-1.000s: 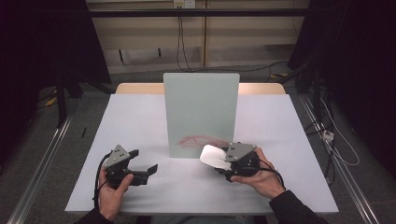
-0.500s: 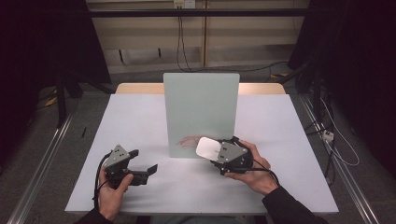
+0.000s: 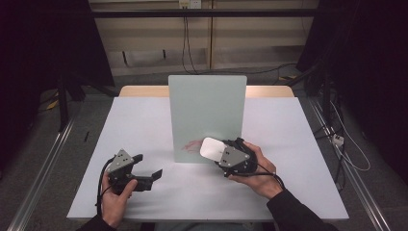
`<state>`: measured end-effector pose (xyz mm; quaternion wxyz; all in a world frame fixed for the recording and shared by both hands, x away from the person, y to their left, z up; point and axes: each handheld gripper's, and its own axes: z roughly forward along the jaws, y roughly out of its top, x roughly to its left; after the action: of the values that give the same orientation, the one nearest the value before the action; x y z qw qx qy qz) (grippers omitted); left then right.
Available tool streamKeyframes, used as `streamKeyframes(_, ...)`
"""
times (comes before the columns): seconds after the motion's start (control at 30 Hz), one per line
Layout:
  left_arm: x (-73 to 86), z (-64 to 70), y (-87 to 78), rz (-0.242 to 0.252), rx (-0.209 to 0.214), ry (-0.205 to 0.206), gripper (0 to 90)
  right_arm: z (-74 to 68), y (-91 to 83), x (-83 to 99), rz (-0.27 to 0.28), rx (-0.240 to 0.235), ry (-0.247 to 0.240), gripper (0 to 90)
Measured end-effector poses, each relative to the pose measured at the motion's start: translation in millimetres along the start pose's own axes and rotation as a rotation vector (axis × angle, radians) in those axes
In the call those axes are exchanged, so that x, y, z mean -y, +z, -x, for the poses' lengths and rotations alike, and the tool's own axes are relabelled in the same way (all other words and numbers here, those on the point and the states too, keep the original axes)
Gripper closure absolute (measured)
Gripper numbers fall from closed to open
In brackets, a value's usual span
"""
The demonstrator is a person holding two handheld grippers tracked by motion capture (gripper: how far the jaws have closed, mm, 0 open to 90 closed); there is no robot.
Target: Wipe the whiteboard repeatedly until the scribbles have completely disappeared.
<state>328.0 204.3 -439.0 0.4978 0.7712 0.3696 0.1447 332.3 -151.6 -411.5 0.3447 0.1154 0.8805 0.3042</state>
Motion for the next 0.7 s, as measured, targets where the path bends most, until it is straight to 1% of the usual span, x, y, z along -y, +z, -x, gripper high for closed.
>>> streamKeyframes(0.07, -0.1, 0.5, 0.0, 0.000, 0.001, 0.001, 4.7, -0.5, 1.5, 0.1, -0.008, 0.001, -0.005, 31.6)
streamKeyframes(0.13, -0.1, 0.4, 0.0, 0.000, 0.002, 0.001, 4.7, -2.0, 2.5, -0.1, -0.022, 0.010, -0.027, 31.6)
streamKeyframes(0.17, -0.1, 0.4, 0.0, 0.000, 0.001, 0.000, 4.7, -2.9, 3.3, -0.2, -0.027, 0.016, -0.029, 31.6)
streamKeyframes(0.27, 0.0, 0.3, 0.2, 0.000, 0.000, 0.000, 4.7, -4.5, 5.1, -0.5, -0.036, 0.029, -0.054, 31.7)
streamKeyframes(0.47, 0.0, 0.1, 0.1, 0.000, 0.000, 0.000, 4.7, -4.7, 7.3, -1.5, -0.028, 0.044, -0.057, 31.7)
streamKeyframes(0.63, 0.0, 0.4, 0.2, 0.000, 0.001, -0.001, 4.7, -6.0, 10.8, -1.7, -0.025, 0.037, -0.050, 31.7)
streamKeyframes(0.7, -0.1, 0.5, 0.1, -0.001, 0.001, 0.000, 4.7, -6.9, 12.1, -2.4, -0.026, 0.035, -0.058, 31.7)
